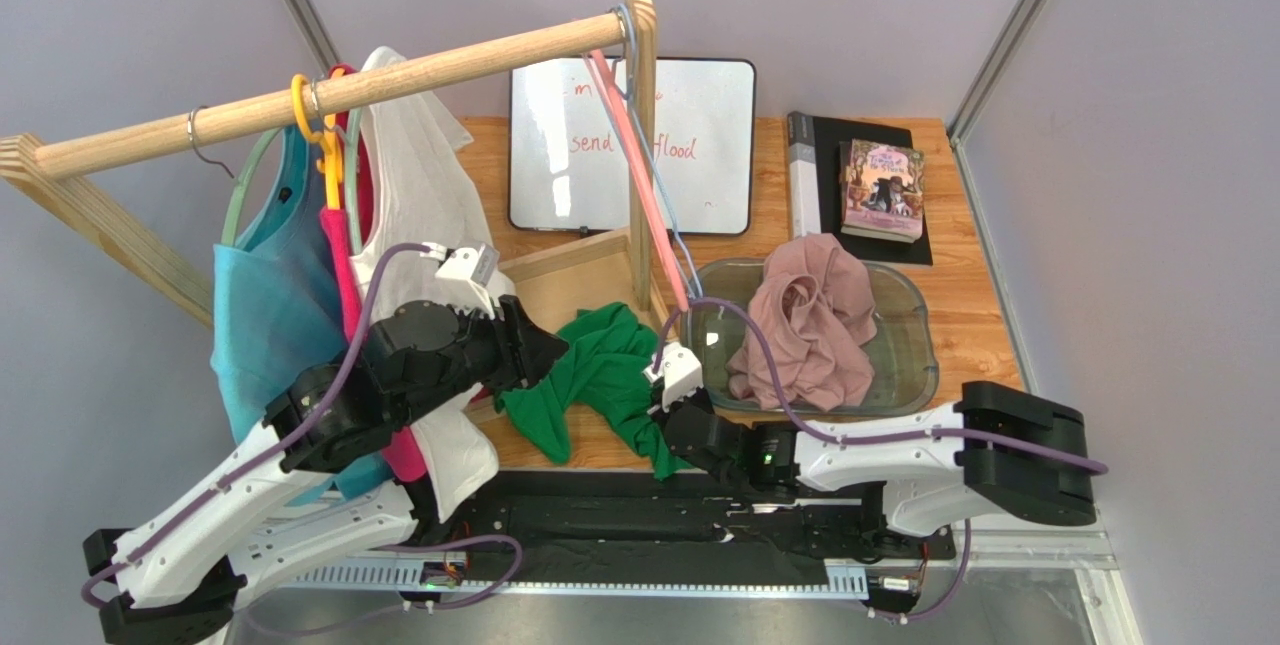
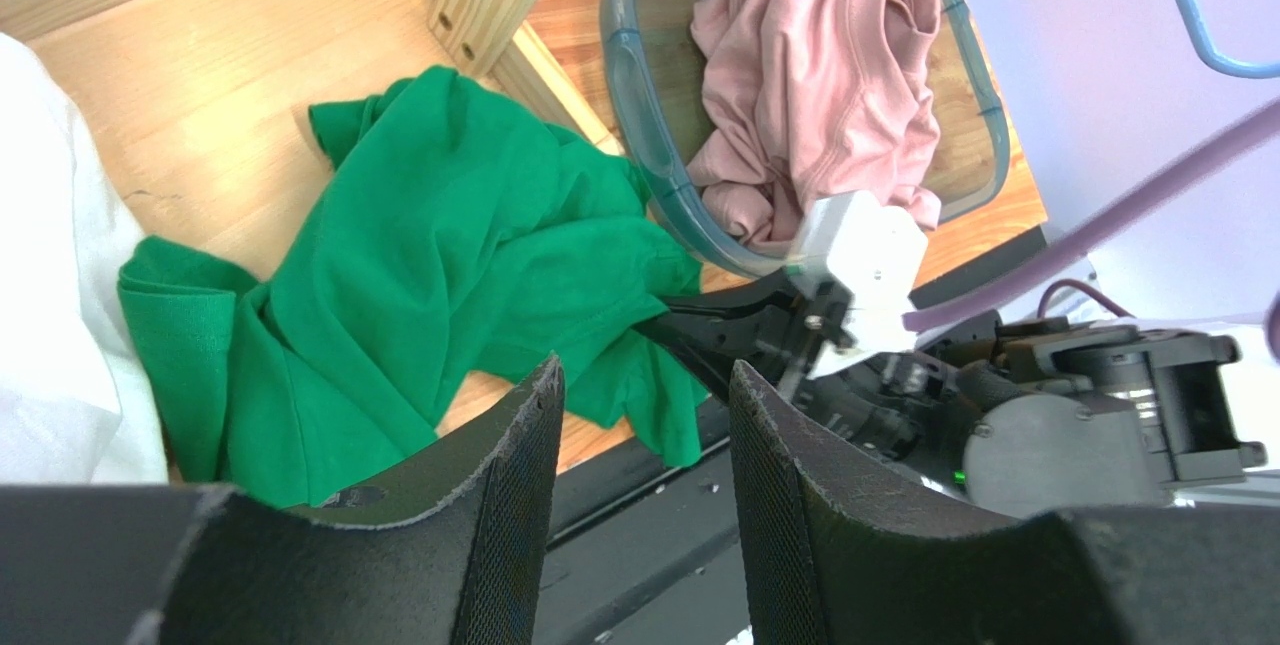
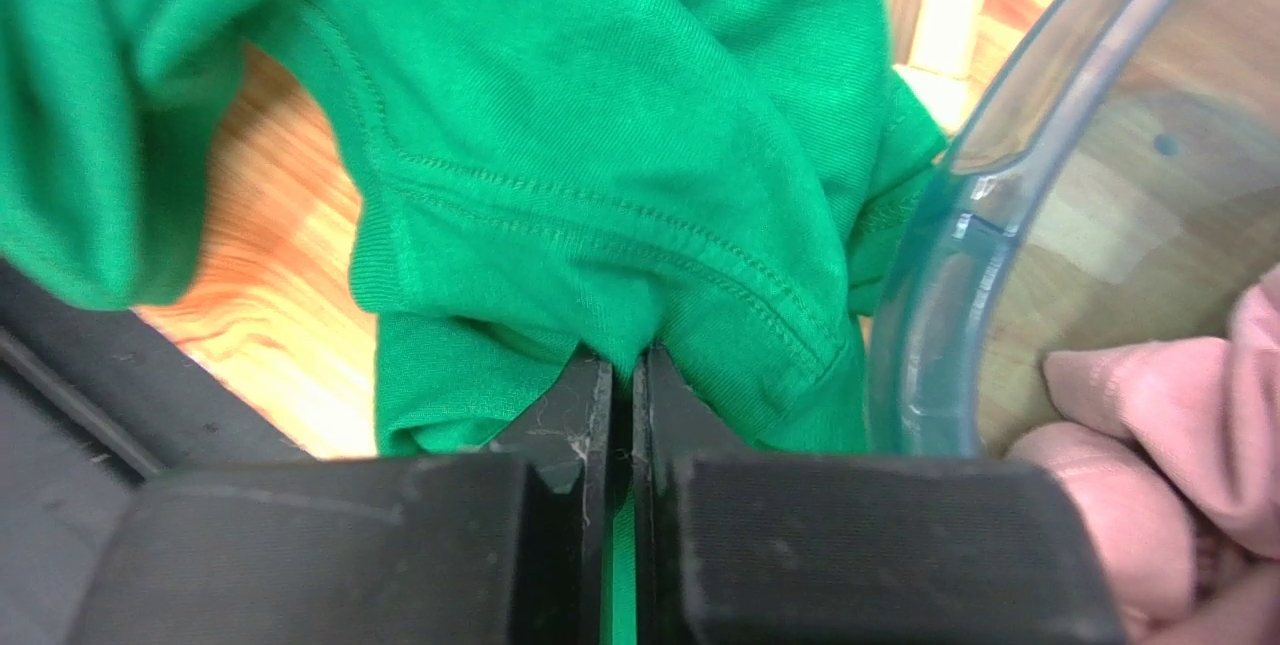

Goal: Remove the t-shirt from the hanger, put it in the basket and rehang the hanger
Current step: Place the tshirt into the basket

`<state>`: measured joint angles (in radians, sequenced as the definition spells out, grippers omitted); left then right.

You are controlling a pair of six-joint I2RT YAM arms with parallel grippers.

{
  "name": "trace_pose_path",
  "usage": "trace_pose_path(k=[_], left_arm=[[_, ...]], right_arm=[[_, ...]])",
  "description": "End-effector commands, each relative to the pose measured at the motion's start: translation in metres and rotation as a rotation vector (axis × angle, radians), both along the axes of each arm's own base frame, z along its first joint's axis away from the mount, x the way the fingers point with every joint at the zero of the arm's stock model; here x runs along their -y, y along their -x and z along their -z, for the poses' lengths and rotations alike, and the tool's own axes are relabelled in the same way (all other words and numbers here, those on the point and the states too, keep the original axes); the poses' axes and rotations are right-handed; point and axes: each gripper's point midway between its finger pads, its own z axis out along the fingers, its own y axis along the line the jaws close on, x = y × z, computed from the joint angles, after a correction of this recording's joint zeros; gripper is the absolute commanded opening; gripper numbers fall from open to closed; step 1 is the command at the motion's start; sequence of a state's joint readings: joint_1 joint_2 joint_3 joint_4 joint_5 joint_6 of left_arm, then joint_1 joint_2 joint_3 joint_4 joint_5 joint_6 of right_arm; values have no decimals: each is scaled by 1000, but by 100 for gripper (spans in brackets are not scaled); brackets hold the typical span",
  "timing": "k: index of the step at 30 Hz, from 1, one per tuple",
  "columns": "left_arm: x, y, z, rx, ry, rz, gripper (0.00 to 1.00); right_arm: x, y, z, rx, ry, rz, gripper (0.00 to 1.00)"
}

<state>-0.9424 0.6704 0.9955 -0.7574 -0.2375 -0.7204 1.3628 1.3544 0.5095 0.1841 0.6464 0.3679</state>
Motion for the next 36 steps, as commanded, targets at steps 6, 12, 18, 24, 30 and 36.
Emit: trace_pose_path(k=[6,12,18,24,30,36], left_arm=[[-1,0,-16,30,43,-6,50],[0,-3,-21,45,53,-9,50],[4,-4,-25,46,54,0,50],[3,-4,-27,46,59,-5,50],[5,-4,-29,45,64,-1,50],[3,-3,-29,43,60,-1,50]], right_arm=[[50,-4,-149,105,-383,129,0],[136,-20,-215,223,-492,284,0],[201,-29,-293,370,-470,424,0],[249,-18,-390,480,-579,454,0],[263,-13,-463,589,-573,423,0],[251,-19,-509,665,-524,407,0]])
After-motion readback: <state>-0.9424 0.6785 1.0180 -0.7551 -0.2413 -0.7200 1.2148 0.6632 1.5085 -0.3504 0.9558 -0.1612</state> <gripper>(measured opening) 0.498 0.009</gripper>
